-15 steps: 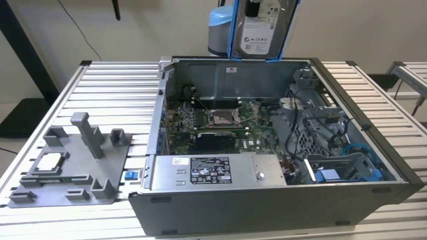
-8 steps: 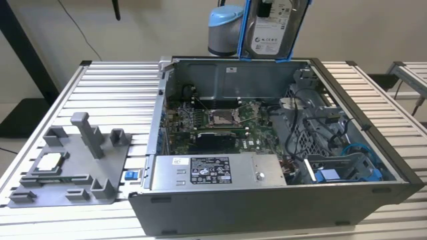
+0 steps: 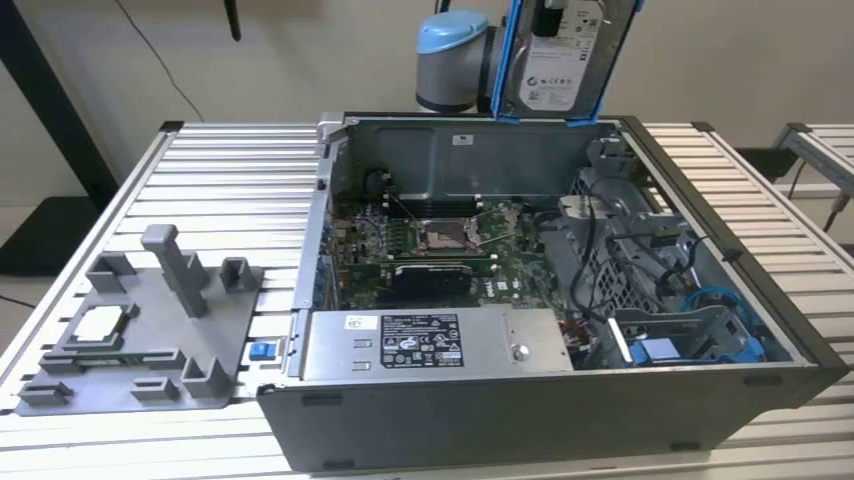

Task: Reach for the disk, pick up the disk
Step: 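Pick up the disk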

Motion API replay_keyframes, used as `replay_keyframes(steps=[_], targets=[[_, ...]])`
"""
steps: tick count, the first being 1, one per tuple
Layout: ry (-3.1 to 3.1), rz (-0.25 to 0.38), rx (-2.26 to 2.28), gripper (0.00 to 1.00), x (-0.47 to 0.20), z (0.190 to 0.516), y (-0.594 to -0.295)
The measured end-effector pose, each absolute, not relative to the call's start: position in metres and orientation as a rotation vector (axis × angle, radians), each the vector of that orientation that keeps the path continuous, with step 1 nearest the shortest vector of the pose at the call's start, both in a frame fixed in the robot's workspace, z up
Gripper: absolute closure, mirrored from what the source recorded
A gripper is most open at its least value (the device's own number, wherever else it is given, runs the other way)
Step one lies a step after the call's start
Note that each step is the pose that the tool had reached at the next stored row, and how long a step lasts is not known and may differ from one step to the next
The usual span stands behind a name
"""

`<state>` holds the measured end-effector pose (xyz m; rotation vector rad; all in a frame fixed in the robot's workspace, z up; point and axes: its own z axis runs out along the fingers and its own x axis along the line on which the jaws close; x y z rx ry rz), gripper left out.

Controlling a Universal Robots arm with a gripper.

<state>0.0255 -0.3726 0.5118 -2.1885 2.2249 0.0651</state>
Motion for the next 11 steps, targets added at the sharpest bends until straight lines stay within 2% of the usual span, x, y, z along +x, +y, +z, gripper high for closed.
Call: replay_keyframes(steps=[11], targets=[[2.214, 0.042, -2.179, 1.0, 0.048, 0.506, -0.373]])
